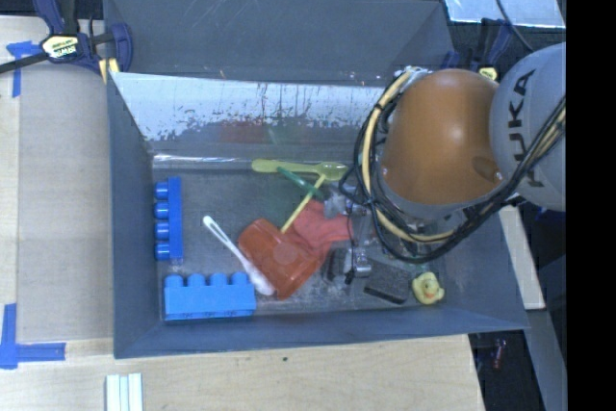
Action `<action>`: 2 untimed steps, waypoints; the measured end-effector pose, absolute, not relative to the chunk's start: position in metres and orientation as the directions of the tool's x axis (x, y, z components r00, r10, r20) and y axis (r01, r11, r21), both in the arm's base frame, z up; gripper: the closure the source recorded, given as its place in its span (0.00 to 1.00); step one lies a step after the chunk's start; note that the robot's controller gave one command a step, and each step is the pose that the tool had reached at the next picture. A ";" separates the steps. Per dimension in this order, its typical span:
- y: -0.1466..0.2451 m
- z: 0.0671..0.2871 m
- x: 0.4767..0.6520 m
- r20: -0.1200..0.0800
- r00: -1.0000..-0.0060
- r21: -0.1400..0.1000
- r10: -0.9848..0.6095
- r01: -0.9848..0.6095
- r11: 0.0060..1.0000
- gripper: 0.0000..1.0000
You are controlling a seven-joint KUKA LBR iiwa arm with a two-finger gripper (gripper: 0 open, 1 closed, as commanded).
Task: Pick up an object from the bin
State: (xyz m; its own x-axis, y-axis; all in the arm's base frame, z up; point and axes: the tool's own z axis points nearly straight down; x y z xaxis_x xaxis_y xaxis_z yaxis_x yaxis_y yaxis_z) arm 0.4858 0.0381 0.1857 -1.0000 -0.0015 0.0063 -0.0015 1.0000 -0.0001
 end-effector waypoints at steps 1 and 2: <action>0.038 0.190 0.488 -0.003 -1.000 0.000 0.000 0.000 1.000 0.00; 0.000 0.120 0.552 -0.012 -0.999 0.001 0.049 0.049 0.999 0.00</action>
Offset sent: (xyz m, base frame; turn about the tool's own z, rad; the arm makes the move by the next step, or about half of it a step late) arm 0.0818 -0.0503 -0.0935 0.0662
